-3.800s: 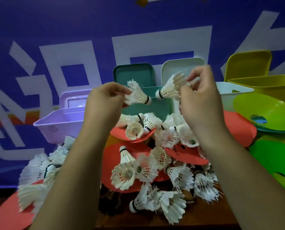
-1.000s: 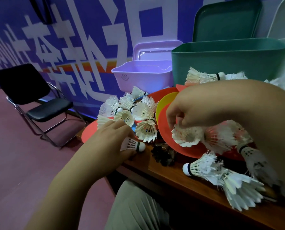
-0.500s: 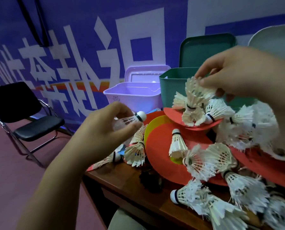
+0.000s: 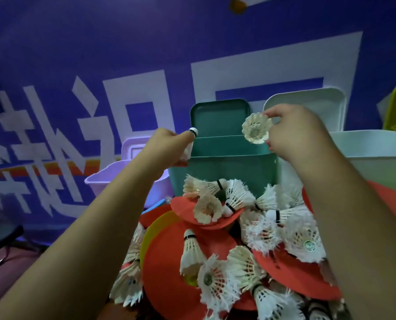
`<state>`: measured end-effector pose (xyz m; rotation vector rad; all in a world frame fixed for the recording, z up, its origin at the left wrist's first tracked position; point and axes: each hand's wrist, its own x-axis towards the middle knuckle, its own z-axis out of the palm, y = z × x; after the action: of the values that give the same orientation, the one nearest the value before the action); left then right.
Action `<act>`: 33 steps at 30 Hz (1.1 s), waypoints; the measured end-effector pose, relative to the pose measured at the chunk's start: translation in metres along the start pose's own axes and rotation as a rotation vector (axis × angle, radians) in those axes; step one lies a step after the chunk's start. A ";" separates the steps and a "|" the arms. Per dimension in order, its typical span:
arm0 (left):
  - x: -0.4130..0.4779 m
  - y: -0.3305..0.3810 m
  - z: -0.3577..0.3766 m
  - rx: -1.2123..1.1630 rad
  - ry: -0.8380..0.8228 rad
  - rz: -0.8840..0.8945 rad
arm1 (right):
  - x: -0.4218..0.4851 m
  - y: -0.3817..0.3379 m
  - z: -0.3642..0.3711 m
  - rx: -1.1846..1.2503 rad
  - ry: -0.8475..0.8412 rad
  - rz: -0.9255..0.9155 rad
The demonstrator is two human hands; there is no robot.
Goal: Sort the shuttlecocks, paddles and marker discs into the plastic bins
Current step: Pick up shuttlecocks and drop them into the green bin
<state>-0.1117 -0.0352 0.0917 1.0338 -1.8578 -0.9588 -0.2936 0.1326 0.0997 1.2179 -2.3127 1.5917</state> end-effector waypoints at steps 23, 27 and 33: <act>-0.056 -0.023 -0.002 0.410 -0.231 0.278 | -0.017 -0.010 0.009 -0.425 -0.619 -0.202; -0.075 -0.034 0.008 0.590 -0.261 0.287 | -0.029 -0.009 0.014 -0.742 -0.784 -0.233; -0.073 -0.050 0.021 0.663 -0.166 0.329 | -0.025 0.002 0.028 -0.687 -0.773 -0.235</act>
<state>-0.0888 0.0160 0.0205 0.9813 -2.4690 -0.2310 -0.2680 0.1235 0.0738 1.9723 -2.5792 0.1625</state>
